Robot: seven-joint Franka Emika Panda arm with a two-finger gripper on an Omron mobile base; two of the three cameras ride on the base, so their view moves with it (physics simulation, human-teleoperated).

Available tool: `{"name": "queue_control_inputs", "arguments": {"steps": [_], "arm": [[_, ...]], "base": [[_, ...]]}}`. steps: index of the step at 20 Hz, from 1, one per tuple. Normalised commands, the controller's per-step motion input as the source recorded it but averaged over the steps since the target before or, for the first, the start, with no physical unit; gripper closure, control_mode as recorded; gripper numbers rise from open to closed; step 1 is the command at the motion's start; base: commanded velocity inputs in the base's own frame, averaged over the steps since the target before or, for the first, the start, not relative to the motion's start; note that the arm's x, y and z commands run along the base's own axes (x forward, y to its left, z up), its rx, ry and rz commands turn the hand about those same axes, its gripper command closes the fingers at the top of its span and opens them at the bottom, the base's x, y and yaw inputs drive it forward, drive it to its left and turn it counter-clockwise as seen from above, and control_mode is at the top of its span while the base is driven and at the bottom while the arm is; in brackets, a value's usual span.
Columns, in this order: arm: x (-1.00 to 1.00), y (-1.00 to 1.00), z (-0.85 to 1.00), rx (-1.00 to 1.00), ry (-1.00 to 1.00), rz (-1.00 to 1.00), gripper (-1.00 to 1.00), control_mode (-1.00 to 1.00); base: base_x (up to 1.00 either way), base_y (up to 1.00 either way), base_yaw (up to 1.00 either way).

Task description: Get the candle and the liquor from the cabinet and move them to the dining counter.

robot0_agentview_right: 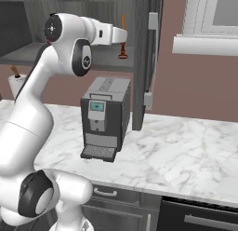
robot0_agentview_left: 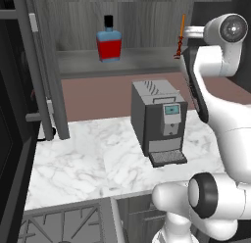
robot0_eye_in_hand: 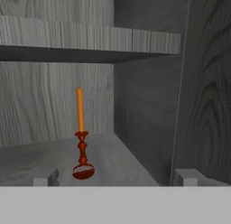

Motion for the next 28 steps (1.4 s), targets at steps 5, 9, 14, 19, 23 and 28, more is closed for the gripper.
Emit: {"name": "queue_control_inputs", "arguments": {"steps": [5,9,14,19,23,28], "arm": [[0.01,-0.1,0.0,0.0,0.0,0.0,-1.0,-1.0],[0.04,-0.07,0.0,0.0,0.0,0.0,-1.0,-1.0],[0.15,-0.1,0.0,0.0,0.0,0.0,-1.0,-1.0],[0.15,-0.1,0.0,0.0,0.0,0.0,-1.0,-1.0],[0.09,0.0,0.0,0.0,0.0,0.01,-1.0,-1.0],[0.11,0.22,0.0,0.0,0.0,0.08,-1.0,-1.0]], "base": [[0.0,0.0,0.0],[0.0,0.0,0.0],[0.0,0.0,0.0],[0.0,0.0,0.0],[0.0,0.0,0.0],[0.0,0.0,0.0]]}}
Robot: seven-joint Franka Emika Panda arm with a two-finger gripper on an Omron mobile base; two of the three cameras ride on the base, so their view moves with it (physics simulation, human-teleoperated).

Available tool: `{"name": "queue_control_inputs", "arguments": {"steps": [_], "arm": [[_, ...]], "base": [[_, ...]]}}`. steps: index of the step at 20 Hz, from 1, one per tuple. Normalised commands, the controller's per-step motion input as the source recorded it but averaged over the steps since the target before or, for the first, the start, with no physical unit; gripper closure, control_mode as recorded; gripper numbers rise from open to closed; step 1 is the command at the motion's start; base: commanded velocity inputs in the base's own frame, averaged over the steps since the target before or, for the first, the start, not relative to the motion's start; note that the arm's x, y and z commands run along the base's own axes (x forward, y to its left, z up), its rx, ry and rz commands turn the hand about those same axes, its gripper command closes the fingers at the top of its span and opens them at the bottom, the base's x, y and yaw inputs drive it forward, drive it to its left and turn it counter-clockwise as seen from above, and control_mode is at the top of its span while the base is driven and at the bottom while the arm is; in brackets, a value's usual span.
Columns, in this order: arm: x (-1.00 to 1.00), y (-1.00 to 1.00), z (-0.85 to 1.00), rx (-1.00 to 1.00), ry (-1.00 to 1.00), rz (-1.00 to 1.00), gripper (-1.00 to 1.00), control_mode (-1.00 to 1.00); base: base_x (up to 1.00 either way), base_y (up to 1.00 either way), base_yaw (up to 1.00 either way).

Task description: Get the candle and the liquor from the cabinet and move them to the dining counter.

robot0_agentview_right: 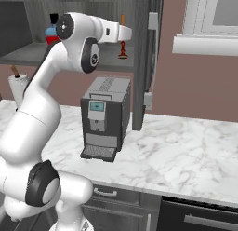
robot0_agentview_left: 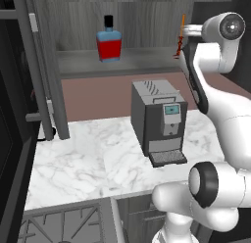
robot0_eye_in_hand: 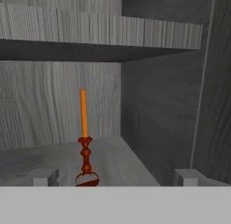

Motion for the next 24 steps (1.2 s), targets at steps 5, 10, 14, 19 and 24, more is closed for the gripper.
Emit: {"name": "queue_control_inputs", "arguments": {"steps": [5,10,14,19,24], "arm": [[0.16,0.3,0.0,0.0,0.0,0.13,-1.0,-1.0],[0.29,0.11,0.0,0.0,0.0,0.06,-1.0,-1.0],[0.37,0.0,0.0,0.0,0.0,0.01,-1.0,-1.0],[0.42,0.06,0.0,0.0,0.0,0.0,-1.0,-1.0],[0.3,0.06,0.0,0.0,0.0,0.0,-1.0,-1.0]], "base": [[0.0,0.0,0.0],[0.0,0.0,0.0],[0.0,0.0,0.0],[0.0,0.0,0.0],[0.0,0.0,0.0]]}}
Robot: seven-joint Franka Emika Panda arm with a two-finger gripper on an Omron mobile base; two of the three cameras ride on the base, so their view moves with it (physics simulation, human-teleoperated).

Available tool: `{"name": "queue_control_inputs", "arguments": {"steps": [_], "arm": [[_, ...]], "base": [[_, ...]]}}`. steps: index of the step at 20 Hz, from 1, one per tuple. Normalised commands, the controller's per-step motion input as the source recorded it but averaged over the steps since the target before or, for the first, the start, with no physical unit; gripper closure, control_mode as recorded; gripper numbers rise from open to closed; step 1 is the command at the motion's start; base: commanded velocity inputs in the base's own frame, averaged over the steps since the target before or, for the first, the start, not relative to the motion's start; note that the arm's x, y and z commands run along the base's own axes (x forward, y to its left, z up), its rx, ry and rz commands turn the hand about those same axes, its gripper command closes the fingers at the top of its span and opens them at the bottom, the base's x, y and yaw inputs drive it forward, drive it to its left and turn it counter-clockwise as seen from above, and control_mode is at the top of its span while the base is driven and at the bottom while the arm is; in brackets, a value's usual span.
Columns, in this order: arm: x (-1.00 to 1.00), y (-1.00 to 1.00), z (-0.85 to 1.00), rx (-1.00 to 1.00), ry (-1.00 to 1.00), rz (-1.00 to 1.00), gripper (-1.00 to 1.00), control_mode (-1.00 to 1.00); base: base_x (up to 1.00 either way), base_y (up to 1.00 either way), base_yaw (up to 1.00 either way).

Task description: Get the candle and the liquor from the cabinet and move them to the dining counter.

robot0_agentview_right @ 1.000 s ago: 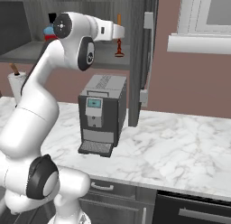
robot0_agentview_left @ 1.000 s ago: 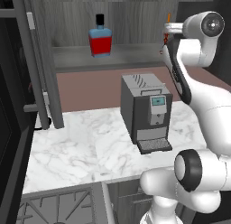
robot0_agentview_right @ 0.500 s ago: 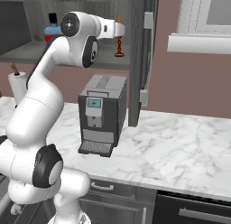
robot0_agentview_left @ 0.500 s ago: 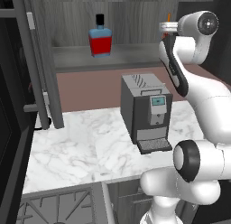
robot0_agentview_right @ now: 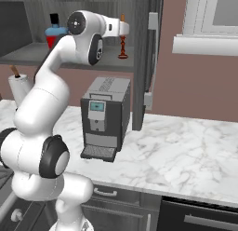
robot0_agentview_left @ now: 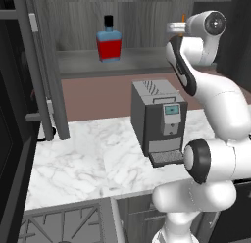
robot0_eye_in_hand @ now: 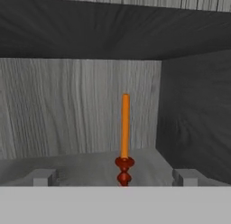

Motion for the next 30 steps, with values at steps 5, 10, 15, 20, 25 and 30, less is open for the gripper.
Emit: {"name": "queue_control_inputs", "arguments": {"steps": [5,10,15,20,25,30], "arm": [[0.27,0.0,0.0,0.0,0.0,0.0,-1.0,-1.0],[0.26,0.0,0.0,0.0,0.0,0.0,-1.0,-1.0],[0.3,-0.03,0.0,0.0,0.0,-0.02,-1.0,-1.0],[0.23,-0.13,0.0,0.05,0.0,-0.01,-1.0,-1.0],[0.09,-0.12,0.0,0.04,0.0,0.0,-1.0,-1.0],[0.12,-0.16,0.0,0.03,0.0,0.0,-1.0,-1.0]], "base": [[0.0,0.0,0.0],[0.0,0.0,0.0],[0.0,0.0,0.0],[0.0,0.0,0.0],[0.0,0.0,0.0],[0.0,0.0,0.0]]}}
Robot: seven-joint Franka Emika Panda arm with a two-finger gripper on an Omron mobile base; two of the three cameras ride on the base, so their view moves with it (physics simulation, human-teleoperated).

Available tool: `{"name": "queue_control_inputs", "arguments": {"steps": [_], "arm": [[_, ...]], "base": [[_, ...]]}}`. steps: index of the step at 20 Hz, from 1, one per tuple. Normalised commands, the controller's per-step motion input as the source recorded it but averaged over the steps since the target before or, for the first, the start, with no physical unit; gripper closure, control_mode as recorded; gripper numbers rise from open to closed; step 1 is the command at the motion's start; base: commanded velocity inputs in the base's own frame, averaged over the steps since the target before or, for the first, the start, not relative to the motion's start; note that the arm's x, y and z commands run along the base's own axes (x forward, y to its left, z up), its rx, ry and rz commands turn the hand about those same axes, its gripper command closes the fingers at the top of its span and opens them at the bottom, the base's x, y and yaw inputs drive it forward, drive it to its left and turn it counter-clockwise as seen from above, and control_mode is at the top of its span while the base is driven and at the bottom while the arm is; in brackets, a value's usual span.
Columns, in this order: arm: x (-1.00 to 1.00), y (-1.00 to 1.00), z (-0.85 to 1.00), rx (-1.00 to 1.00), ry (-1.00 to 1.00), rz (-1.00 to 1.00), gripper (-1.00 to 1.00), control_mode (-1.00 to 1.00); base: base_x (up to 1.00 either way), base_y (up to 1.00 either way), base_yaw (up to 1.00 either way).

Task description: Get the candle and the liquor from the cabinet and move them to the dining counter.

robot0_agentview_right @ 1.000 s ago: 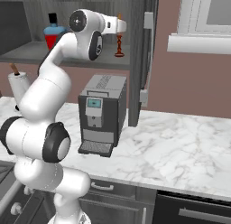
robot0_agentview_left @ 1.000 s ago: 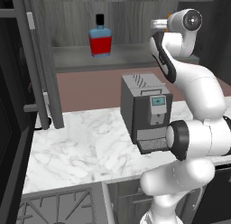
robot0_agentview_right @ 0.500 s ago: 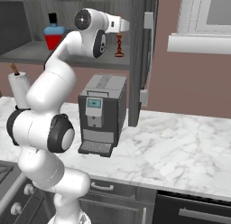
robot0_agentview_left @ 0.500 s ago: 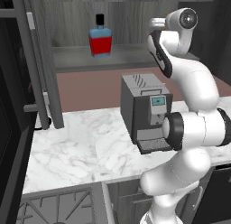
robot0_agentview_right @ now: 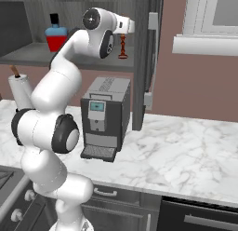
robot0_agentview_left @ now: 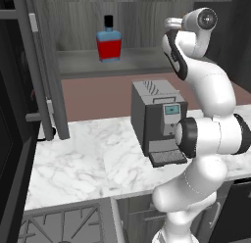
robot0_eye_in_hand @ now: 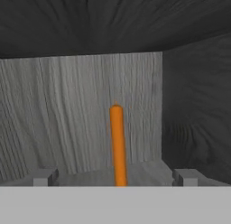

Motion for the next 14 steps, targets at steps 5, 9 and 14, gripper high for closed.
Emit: {"name": "queue_control_inputs", "arguments": {"steps": [5,9,14], "arm": [[0.13,-0.04,0.0,0.0,0.0,0.0,-1.0,-1.0],[0.09,0.0,0.0,0.0,0.0,0.0,-1.0,-1.0],[0.01,0.0,0.0,0.0,0.04,0.0,-1.0,-1.0]], "base": [[0.0,0.0,0.0],[0.0,0.0,0.0],[0.0,0.0,0.0]]}}
